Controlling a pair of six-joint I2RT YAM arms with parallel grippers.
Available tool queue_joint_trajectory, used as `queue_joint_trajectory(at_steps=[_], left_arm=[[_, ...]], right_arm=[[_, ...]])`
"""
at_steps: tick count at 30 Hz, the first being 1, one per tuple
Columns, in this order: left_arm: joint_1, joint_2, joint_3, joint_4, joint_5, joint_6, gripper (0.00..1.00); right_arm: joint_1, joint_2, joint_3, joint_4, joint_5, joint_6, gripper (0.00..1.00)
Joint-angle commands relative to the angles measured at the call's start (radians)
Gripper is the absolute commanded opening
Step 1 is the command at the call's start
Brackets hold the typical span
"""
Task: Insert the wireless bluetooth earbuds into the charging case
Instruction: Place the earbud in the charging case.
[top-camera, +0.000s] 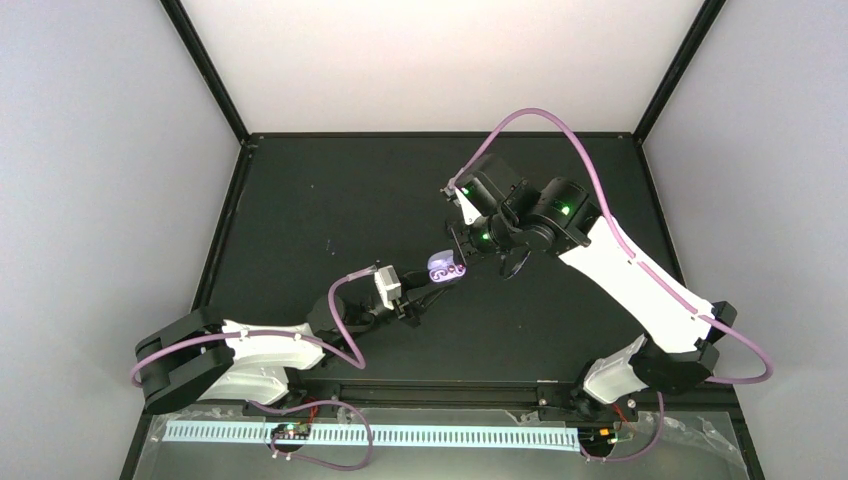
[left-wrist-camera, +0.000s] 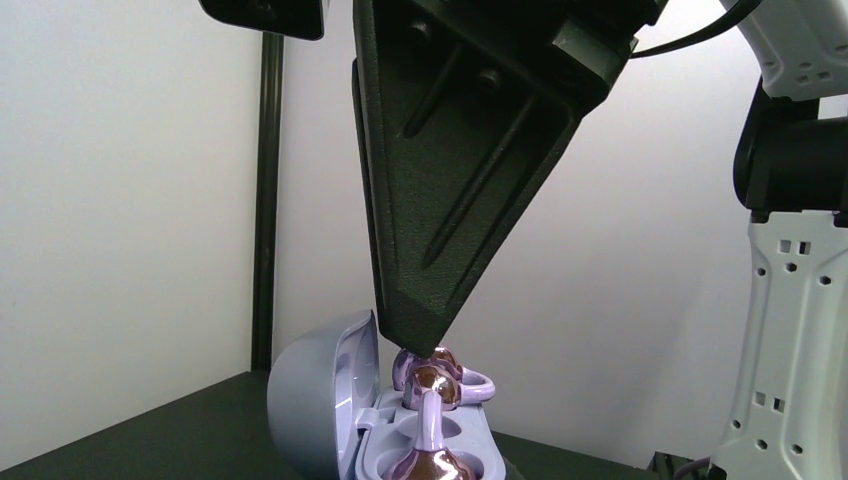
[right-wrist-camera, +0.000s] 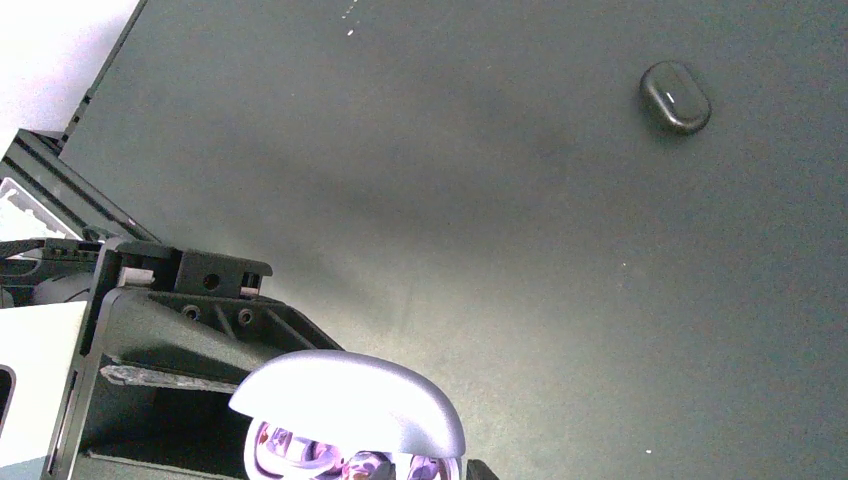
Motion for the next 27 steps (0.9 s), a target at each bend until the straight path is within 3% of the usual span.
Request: queue_joint_trajectory(at_steps=[1, 12, 15, 22, 27], left_arm=[[-0.010, -0.019, 0.010, 0.068, 0.010, -0.014, 0.02], [-0.010, -0.049, 0.007, 0.058, 0.006, -0.070, 0.02], [-0.010, -0.087, 0.010, 0.019, 0.020, -0.109, 0.02], [-0.010, -0.216, 0.014, -0.153, 0.065, -0.232, 0.02], [-0.011, -0.272, 0.038, -0.259, 0.095, -0.293, 0.02]], right_arm=[[0.002, -0.002, 0.029, -0.007, 0.018, 0.008, 0.17], [0.000, -0.039, 0.170, 0.001, 0.062, -0.015, 0.20], [0.001, -0.124, 0.077, 0.125, -0.014, -0.113, 0.21], [0.003, -0.443, -0.332, 0.490, -0.215, -0.373, 0.27], [0.007, -0.536, -0.438, 0.566, -0.330, -0.495, 0.36]])
